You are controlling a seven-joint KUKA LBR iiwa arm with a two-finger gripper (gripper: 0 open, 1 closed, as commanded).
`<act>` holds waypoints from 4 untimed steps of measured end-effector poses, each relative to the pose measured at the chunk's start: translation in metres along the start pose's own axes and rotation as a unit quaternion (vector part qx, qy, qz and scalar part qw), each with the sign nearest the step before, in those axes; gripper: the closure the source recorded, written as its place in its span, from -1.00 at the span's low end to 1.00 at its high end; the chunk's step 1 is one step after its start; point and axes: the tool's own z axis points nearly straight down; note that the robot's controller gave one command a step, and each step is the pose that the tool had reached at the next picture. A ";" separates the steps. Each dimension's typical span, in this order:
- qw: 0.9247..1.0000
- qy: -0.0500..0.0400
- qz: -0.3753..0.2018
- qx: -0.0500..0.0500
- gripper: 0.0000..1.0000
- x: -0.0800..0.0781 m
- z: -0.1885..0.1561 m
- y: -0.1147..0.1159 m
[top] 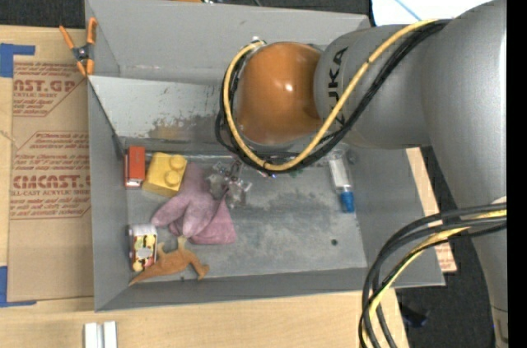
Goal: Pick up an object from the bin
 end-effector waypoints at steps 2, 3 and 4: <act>1.000 -0.005 0.031 0.001 1.00 0.014 -0.102 0.008; 0.995 0.007 0.101 -0.005 1.00 0.039 -0.070 -0.005; 0.999 -0.002 0.055 -0.002 1.00 0.021 -0.178 0.001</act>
Offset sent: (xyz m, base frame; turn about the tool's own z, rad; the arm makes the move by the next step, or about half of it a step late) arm -0.0193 -0.0094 0.0966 0.0612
